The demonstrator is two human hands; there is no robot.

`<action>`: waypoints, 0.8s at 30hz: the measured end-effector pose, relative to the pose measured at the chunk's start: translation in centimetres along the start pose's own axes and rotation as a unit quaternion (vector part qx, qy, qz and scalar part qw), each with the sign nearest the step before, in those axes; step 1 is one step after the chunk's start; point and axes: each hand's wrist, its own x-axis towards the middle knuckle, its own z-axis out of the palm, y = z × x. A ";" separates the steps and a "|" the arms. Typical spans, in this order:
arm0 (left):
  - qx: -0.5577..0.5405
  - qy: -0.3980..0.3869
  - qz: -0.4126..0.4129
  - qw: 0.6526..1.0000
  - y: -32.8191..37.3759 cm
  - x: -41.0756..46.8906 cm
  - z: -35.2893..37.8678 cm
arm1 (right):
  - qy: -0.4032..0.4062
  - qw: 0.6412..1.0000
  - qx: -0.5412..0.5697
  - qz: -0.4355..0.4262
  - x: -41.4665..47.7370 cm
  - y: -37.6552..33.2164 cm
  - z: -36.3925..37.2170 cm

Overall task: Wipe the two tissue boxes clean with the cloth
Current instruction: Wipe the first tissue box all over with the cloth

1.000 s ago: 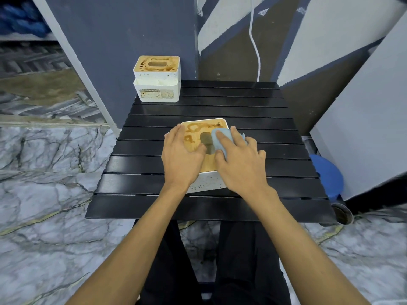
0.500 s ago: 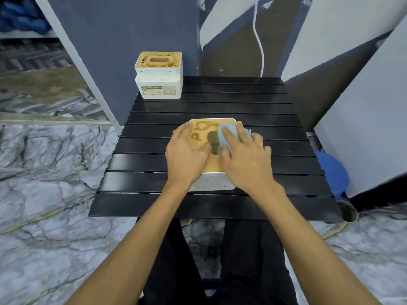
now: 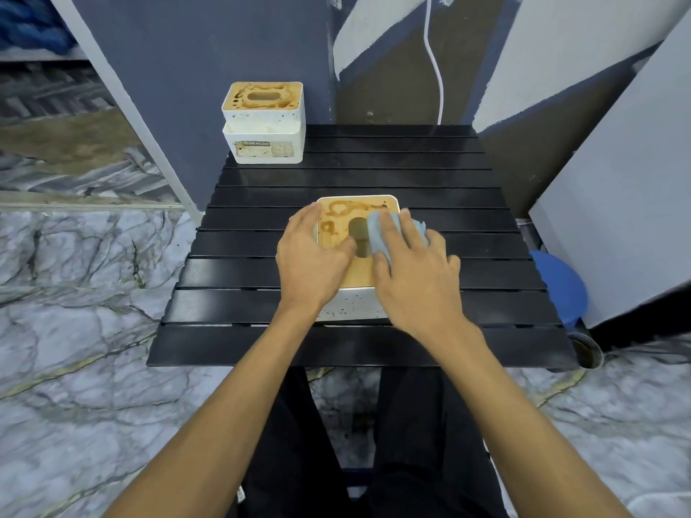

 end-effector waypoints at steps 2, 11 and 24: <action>-0.003 -0.003 0.006 1.000 0.0 0.0 -0.1 | 0.004 1.000 -0.006 0.003 -1.3 0.0 0.0; 0.000 -0.004 0.010 1.000 0.0 0.1 -0.1 | -0.020 1.000 0.010 0.005 3.2 0.0 0.4; -0.009 -0.013 0.000 1.000 0.0 0.1 -0.1 | -0.019 1.000 -0.015 0.012 3.1 -0.2 0.5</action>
